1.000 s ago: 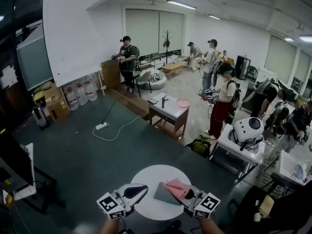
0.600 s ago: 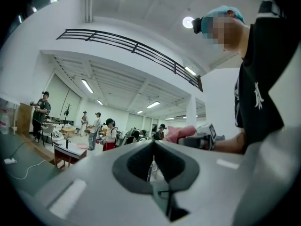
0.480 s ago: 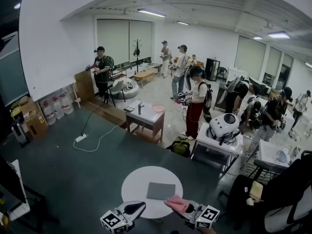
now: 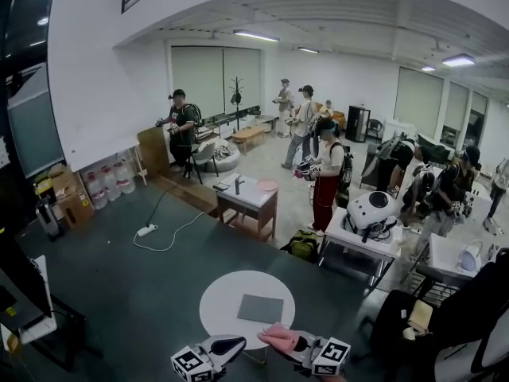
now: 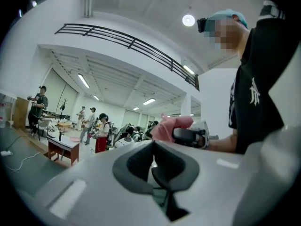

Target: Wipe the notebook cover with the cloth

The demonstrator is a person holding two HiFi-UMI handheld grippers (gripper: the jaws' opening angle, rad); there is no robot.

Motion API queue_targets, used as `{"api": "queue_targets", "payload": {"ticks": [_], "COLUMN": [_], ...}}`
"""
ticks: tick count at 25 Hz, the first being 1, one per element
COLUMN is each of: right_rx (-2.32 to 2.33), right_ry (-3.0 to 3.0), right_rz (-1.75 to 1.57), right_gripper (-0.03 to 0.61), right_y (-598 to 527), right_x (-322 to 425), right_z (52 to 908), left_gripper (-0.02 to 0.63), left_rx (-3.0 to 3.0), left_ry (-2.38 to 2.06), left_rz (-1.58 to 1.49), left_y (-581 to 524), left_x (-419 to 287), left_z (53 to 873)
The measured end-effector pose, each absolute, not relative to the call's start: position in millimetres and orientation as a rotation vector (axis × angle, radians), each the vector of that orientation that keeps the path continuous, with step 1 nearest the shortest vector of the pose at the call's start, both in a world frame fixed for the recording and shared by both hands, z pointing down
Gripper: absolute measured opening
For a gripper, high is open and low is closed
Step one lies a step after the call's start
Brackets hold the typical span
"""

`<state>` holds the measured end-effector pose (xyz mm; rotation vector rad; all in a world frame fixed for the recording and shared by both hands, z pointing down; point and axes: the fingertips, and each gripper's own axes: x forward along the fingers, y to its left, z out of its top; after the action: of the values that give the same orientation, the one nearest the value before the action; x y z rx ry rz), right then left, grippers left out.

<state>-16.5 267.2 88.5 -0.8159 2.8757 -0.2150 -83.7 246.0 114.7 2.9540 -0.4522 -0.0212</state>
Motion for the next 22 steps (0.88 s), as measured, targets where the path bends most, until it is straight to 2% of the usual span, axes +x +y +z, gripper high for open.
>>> {"api": "queue_targets", "payload": {"ticks": [8,18,22], "right_rx": [-0.753,-0.803,-0.851], "right_ry": [2.859,2.89,2.915], "right_rz": [-0.368,-0.245,-0.243], "right_gripper": [0.029,0.029,0.029], "right_y": [331.2,354.8,354.1], "right_x": [10.5,21.5,7.8], "right_z": [143.7,111.5,111.7], "left_gripper": [0.003,0.003,0.003], "left_rx": [2.892,2.976,3.06], "left_ry": [-0.484,-0.428,-0.487], "left_rz": [0.096,-0.012,0.01], "left_y": [309.5,328.4,315.3], "left_x": [-63.0,-50.1,-82.3], "left_z": [143.4,113.4,97.6]}}
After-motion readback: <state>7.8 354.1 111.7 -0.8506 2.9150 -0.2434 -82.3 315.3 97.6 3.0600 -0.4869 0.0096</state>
